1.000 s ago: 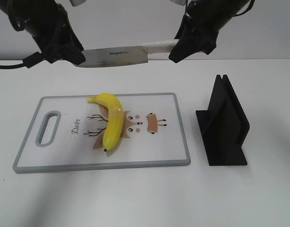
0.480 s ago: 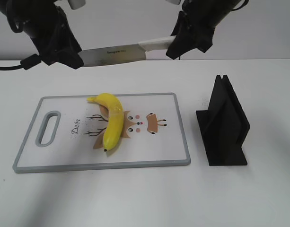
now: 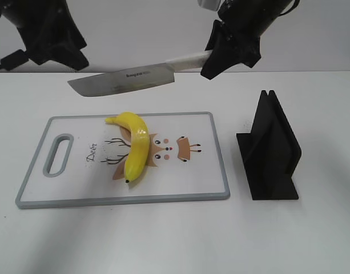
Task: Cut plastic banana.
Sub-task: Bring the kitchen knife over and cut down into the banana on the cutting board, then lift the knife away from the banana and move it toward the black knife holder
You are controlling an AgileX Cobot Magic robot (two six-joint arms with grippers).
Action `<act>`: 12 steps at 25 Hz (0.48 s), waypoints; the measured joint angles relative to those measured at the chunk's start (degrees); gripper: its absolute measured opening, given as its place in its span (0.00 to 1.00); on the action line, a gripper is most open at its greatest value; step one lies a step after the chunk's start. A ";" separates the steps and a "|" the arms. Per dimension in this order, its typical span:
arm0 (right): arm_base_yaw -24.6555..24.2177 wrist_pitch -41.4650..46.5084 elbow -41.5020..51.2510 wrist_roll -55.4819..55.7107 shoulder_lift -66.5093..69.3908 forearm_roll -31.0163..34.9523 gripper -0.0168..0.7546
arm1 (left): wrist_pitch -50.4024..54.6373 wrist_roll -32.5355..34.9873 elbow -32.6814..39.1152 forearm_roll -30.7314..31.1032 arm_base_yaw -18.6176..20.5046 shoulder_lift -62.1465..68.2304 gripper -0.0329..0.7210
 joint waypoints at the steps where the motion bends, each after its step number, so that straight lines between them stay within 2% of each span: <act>1: 0.00 0.00 -0.05 0.00 0.00 0.21 0.24 | 1.15 0.00 0.00 0.07 0.00 0.00 0.64; 9: 0.00 0.00 -1.67 -0.11 0.00 3.15 0.24 | 1.54 0.00 -0.06 0.29 0.00 3.12 0.62; 11: 0.00 0.00 -1.67 -0.11 0.00 3.27 0.24 | 0.36 0.00 -0.06 0.29 0.00 4.30 0.56; 12: 0.00 0.00 -1.67 -0.11 0.00 3.27 0.24 | -0.12 0.00 -0.06 0.29 0.00 4.82 0.50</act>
